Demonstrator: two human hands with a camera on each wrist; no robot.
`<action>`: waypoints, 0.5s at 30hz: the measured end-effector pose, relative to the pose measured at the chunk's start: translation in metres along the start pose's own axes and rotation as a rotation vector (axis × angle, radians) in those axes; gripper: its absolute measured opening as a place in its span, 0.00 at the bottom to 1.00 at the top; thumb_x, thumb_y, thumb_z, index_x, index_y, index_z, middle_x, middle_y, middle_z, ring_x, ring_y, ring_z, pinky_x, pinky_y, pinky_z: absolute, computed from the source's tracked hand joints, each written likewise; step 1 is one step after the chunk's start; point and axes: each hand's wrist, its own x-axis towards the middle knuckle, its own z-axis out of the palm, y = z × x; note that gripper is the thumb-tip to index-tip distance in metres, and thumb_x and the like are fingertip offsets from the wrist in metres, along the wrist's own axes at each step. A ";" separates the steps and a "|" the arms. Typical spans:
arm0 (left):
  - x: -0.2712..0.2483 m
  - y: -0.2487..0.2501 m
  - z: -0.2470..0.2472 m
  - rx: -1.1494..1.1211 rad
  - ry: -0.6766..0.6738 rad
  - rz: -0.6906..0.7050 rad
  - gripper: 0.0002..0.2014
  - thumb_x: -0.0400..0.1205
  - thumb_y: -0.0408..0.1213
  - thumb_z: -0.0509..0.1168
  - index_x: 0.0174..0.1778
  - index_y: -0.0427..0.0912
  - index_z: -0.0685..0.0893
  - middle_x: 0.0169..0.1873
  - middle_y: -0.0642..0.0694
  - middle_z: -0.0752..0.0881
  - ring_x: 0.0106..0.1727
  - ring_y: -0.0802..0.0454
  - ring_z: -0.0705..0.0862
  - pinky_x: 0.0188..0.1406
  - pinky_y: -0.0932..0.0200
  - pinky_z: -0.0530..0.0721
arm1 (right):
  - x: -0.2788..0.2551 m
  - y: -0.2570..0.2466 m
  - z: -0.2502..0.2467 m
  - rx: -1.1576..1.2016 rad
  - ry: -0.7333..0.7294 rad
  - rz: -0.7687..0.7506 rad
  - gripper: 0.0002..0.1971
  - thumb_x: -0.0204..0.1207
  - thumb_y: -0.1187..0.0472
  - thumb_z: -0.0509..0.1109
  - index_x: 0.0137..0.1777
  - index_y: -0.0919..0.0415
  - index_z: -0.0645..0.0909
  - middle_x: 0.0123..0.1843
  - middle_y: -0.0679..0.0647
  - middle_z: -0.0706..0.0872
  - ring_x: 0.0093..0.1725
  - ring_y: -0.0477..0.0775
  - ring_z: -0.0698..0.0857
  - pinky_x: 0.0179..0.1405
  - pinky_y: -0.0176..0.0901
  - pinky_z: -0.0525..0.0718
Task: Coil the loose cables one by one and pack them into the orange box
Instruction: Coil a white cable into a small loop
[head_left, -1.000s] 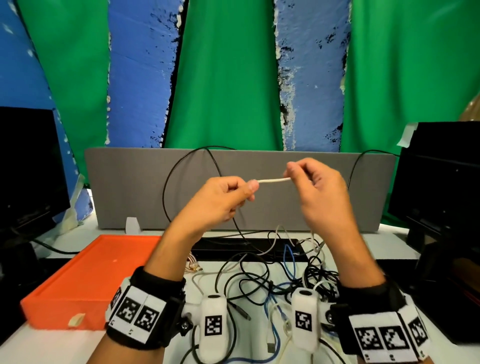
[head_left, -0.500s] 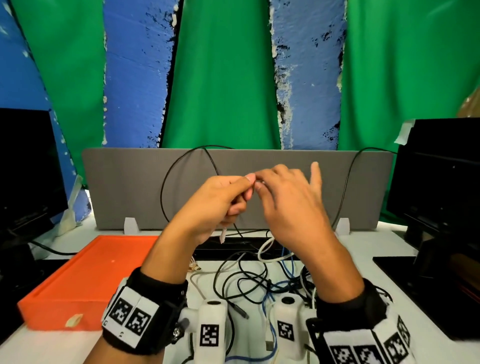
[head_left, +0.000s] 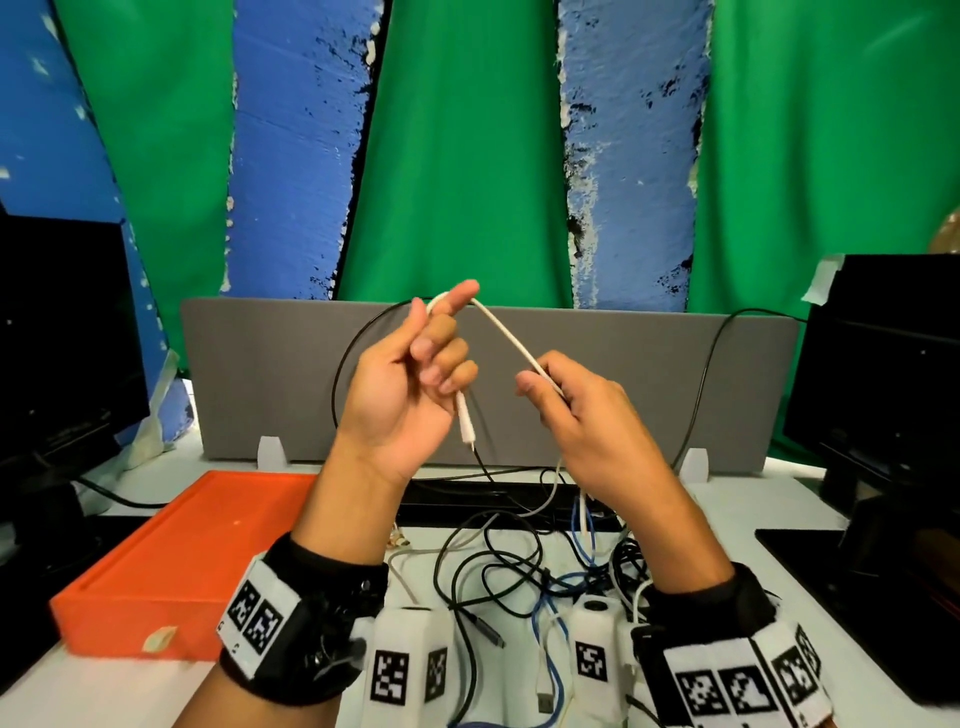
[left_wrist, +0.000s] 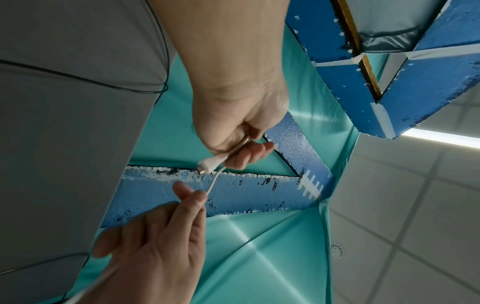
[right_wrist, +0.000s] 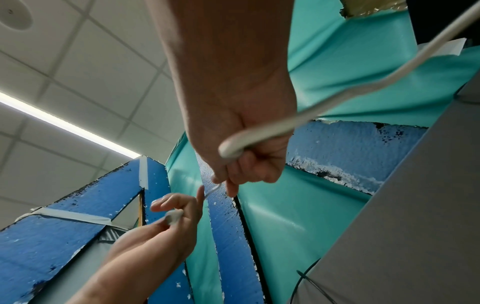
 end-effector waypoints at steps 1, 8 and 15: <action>0.001 0.001 0.001 -0.024 0.037 0.053 0.21 0.91 0.42 0.48 0.71 0.31 0.76 0.25 0.55 0.74 0.23 0.61 0.71 0.25 0.68 0.72 | 0.000 0.001 0.001 0.010 0.010 0.005 0.13 0.88 0.48 0.61 0.46 0.53 0.80 0.28 0.51 0.77 0.27 0.51 0.75 0.30 0.48 0.76; 0.002 0.011 -0.005 0.010 0.021 0.237 0.23 0.92 0.42 0.45 0.61 0.42 0.86 0.59 0.52 0.89 0.71 0.52 0.82 0.65 0.42 0.82 | -0.006 -0.009 0.001 0.503 -0.283 0.129 0.17 0.90 0.63 0.59 0.72 0.46 0.79 0.29 0.53 0.80 0.33 0.58 0.88 0.41 0.46 0.89; 0.003 0.010 -0.011 0.570 0.169 0.346 0.23 0.93 0.42 0.46 0.81 0.34 0.65 0.64 0.45 0.88 0.68 0.46 0.84 0.66 0.41 0.82 | -0.013 -0.016 -0.004 0.117 -0.495 0.037 0.12 0.89 0.54 0.61 0.65 0.50 0.85 0.32 0.51 0.78 0.30 0.53 0.75 0.35 0.53 0.83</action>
